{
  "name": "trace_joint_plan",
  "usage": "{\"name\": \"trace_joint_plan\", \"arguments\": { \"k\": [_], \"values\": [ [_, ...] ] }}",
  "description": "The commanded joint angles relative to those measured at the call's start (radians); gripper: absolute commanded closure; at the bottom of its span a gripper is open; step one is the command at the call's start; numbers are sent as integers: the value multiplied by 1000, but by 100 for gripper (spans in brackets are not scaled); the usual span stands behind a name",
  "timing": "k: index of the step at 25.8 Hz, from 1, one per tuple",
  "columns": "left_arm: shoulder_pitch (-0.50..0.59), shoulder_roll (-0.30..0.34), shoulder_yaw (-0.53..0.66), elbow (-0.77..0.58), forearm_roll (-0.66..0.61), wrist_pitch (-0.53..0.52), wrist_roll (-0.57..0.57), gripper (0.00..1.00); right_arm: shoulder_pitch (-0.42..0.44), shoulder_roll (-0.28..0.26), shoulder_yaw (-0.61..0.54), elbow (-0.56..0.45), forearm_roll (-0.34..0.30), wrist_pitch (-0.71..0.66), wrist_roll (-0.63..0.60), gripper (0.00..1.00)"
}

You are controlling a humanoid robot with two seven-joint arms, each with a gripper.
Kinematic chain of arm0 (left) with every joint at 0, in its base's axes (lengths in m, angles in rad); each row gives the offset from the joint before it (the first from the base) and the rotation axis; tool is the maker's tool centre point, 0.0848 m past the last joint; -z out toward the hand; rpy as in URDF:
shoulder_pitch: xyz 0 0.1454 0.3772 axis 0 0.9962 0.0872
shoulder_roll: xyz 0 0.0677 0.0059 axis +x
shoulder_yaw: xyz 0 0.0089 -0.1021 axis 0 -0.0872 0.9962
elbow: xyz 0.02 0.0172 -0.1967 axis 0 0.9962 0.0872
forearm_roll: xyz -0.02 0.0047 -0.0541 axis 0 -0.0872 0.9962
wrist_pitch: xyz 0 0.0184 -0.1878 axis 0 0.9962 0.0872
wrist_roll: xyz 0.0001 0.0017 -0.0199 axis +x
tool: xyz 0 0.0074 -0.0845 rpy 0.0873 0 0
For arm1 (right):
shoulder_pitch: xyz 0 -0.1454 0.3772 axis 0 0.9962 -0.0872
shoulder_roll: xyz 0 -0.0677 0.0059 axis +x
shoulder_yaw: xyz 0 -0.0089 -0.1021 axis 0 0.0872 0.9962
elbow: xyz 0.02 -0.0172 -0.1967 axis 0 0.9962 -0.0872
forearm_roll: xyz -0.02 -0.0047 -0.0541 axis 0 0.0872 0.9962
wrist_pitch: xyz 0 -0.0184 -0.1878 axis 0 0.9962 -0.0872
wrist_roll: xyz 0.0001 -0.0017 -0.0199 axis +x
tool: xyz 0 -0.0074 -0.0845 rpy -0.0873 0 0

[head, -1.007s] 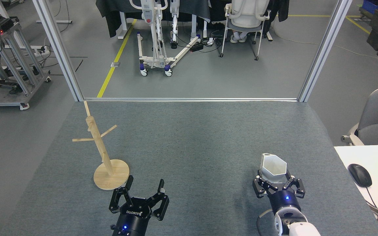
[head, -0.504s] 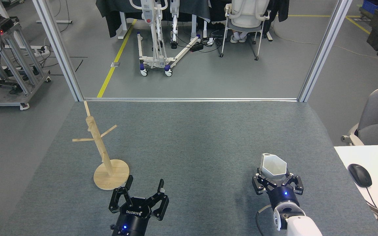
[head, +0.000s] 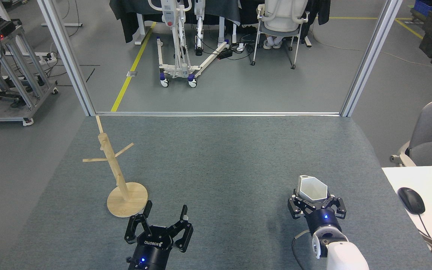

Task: Hang cup on storage rack
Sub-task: 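Lift the white cup slightly with the right gripper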

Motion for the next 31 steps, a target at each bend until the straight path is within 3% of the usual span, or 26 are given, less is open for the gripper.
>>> {"name": "trace_joint_plan", "arguments": {
  "k": [1,13,20,31],
  "values": [
    [0,0,0,-2,0,0,0,0,-10,0,-3,8,0,-1,0,1],
    [0,0,0,-3,0,-1,0,0,-10,0,-8,2,0,-1,-5,1],
    [2,0,0,-8,0,-1,0,0,-10,0,-8,-7,0,1,-137,1],
    [3,0,-2,-2,2,-2,0,0,-8,0,-2,-1,-26,-1,-132,1]
  ]
}}
